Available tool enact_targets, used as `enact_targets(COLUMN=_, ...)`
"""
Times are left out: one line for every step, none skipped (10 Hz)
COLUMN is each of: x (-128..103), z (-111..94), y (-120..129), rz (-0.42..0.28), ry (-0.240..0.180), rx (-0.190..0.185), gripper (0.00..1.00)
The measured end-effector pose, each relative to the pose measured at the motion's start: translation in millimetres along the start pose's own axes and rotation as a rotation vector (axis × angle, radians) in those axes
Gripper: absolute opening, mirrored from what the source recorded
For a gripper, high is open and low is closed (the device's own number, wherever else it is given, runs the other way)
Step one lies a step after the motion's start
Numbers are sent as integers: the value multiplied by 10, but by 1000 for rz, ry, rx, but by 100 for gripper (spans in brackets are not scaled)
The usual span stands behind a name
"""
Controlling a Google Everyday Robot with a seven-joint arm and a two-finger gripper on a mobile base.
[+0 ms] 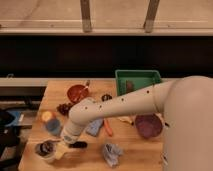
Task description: Wipe table surface with brush
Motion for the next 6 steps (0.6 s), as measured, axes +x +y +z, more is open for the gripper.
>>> enact_targets(x=2, z=-5, y=-9, rz=-3, ry=9, rx=5, gripper=34)
enact_targets(x=-7, z=-16, y=-19, rz=-7, ry=13, rx=11, gripper=24)
enact_targets(x=-1, z=-35, y=-26, rz=-12, ry=22, rx=17, gripper=13)
enact_targets(x=-17, z=-80, y=-39, rz=-14, ry=25, rx=28, gripper=4)
enact_targets(x=-36, z=-135, y=-47, rz=-21, ry=27, rx=40, gripper=0)
enact_targets(x=-61, z=-217, y=-63, rz=-29, ry=29, rx=57, gripper=0)
